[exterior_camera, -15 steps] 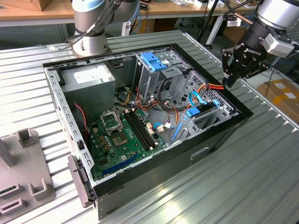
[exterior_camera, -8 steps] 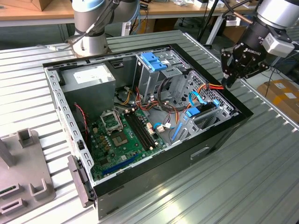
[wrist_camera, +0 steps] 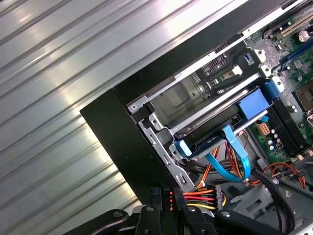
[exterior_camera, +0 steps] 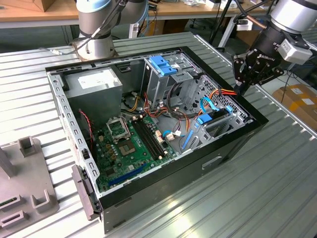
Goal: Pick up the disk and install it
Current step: 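Insert the second disk wire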
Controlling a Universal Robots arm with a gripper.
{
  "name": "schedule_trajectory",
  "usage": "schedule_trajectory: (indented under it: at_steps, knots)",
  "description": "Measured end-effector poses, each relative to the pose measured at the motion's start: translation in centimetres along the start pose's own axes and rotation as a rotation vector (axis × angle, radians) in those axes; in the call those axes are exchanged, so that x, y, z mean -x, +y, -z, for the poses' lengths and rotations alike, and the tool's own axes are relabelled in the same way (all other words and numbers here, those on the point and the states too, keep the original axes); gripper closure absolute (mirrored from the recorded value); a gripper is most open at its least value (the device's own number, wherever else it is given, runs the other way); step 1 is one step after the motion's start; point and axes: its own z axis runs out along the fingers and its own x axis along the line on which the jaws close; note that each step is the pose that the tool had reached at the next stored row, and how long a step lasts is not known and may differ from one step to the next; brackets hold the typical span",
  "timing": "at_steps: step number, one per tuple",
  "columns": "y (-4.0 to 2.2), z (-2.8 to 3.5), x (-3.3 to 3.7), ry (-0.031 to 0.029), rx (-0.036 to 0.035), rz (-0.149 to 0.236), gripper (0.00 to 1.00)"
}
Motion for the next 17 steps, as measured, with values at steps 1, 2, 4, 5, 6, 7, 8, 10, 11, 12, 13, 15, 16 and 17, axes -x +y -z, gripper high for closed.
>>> schedule_trajectory:
  at_steps: [1, 2, 4, 5, 6, 7, 8, 10, 11, 12, 13, 15, 16, 17]
  knots:
    - [0.00, -0.01, 0.00, -0.0001, 0.0000, 0.000, 0.76]
    - [0.01, -0.04, -0.01, -0.0005, -0.0020, 0.001, 0.76]
    - [0.03, -0.05, -0.01, -0.0041, -0.0161, 0.001, 0.76]
    - [0.04, -0.05, -0.02, -0.0049, -0.0200, 0.002, 0.76]
    - [0.07, -0.05, -0.04, -0.0045, -0.0227, 0.002, 0.76]
    - [0.12, -0.05, -0.06, -0.0029, -0.0242, 0.002, 0.76]
    - [0.16, -0.06, -0.09, -0.0010, -0.0258, 0.002, 0.76]
    - [0.24, -0.06, -0.11, 0.0016, -0.0274, 0.002, 0.76]
    - [0.32, -0.07, -0.04, 0.0023, -0.0279, 0.002, 0.76]
    - [0.37, -0.07, 0.01, 0.0026, -0.0283, 0.002, 0.76]
    - [0.38, -0.07, 0.03, 0.0029, -0.0283, 0.003, 0.76]
    - [0.39, -0.07, 0.04, 0.0029, -0.0283, 0.003, 0.76]
    - [0.39, -0.07, 0.04, 0.0029, -0.0283, 0.003, 0.76]
    - [0.39, -0.07, 0.04, 0.0031, -0.0285, 0.003, 0.76]
